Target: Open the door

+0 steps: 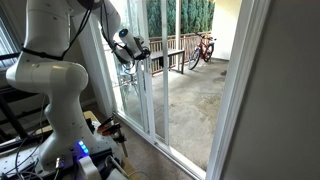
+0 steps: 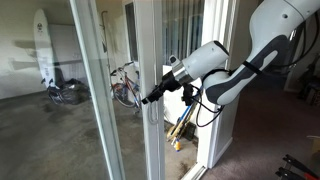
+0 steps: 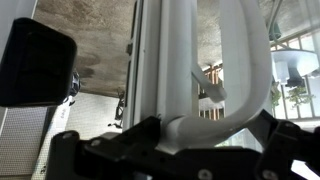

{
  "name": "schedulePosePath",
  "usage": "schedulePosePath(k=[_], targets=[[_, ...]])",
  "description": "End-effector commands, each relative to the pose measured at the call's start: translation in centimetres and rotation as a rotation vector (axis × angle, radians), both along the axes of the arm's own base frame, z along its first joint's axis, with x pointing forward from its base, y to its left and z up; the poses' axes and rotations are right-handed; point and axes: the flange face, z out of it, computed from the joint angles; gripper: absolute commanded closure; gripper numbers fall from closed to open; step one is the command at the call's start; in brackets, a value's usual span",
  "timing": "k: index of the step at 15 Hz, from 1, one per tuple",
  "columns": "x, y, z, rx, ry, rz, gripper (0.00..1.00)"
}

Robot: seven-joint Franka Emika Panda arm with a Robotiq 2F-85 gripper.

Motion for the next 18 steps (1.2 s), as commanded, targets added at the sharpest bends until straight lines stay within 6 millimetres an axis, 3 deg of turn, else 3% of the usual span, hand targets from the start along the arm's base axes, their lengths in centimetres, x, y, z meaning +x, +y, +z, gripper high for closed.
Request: schedulePosePath(k=[1, 8, 14, 18], targets=[[0.3, 2.2, -2.6, -0.042, -0.010, 0.138, 0.00], [0.8, 0.9, -2.7, 0.007, -0.008, 0.229, 0.00], [-1.8, 0.1, 1.1, -0.003, -0.054, 0.273, 0.00], [-1.9, 0.2, 2.4, -0.057, -0.140, 0.356, 0.00]])
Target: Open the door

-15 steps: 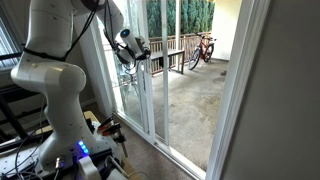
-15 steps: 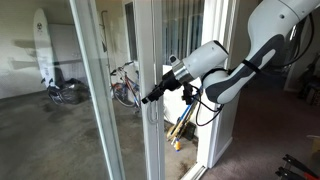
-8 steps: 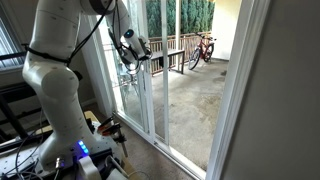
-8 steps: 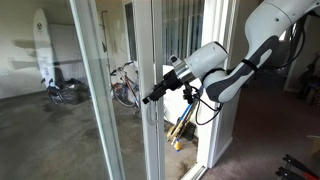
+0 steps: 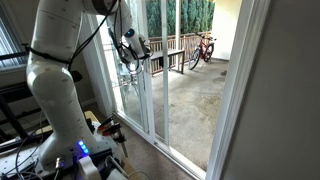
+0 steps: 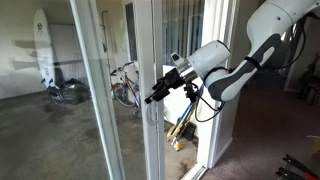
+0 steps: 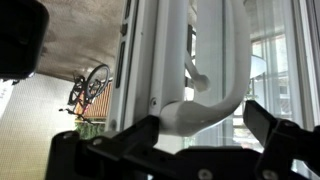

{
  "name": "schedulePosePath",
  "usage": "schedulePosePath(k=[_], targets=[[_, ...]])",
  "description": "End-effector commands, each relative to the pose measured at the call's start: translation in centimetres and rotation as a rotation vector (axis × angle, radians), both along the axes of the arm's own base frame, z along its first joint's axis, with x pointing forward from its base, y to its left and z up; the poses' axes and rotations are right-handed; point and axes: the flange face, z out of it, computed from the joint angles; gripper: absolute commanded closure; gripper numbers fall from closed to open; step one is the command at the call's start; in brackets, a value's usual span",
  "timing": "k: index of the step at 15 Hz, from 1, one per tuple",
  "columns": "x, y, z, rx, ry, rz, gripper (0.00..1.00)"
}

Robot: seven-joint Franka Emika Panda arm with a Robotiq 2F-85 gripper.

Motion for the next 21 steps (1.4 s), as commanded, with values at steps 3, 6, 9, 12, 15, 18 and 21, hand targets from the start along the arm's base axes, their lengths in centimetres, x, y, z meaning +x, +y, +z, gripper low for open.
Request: schedulePosePath(k=[3, 6, 9, 12, 15, 18, 21], targets=[[-2.0, 1.5, 3.2, -0.065, -0.154, 0.170, 0.00], [-2.0, 1.0, 5.2, -0.087, -0.236, 0.216, 0.00], [-4.3, -1.1, 3.1, -0.127, -0.167, 0.195, 0.00], [-6.7, -3.4, -0.8, -0.151, -0.049, 0.168, 0.00], [-8.4, -6.9, -4.1, -0.216, 0.020, 0.140, 0.00], [-8.6, -10.9, -5.2, -0.251, 0.050, 0.088, 0.00], [-7.0, -15.6, -5.7, -0.251, 0.078, -0.021, 0.00]])
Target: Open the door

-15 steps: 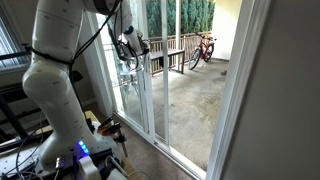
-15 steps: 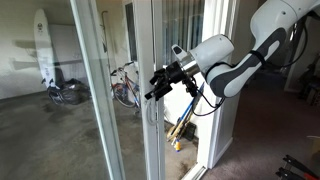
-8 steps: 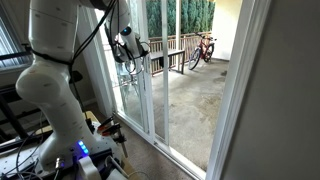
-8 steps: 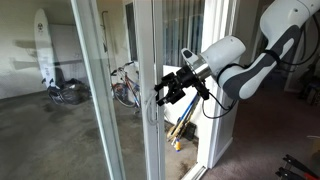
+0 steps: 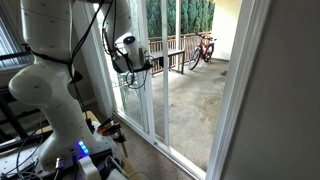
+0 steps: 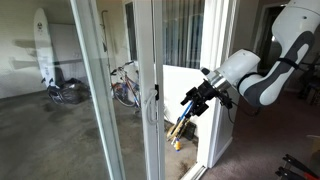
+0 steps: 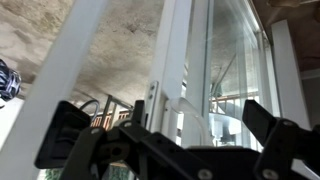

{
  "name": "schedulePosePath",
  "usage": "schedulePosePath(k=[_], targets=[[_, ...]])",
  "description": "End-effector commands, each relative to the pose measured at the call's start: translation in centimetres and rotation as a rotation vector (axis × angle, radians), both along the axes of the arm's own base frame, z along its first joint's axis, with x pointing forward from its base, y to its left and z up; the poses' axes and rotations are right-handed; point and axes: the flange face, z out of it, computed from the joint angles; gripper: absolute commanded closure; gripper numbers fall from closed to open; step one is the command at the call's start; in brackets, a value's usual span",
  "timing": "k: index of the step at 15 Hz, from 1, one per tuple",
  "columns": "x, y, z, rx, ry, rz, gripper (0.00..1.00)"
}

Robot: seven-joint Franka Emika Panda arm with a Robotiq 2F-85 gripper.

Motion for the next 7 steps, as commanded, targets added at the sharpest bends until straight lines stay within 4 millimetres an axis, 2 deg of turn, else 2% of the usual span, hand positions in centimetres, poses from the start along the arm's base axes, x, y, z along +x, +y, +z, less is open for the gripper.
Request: schedulePosePath(k=[1, 2, 3, 4, 7], targets=[[0.2, -5.1, -0.6, -0.047, 0.012, -0.097, 0.00], [0.8, -3.2, -0.3, -0.014, 0.004, -0.065, 0.00], [1.1, -4.1, -0.5, -0.018, 0.008, -0.081, 0.00], [1.2, -4.1, -0.5, -0.016, 0.008, -0.083, 0.00], [0.9, -3.2, -0.5, -0.013, 0.007, -0.065, 0.00]])
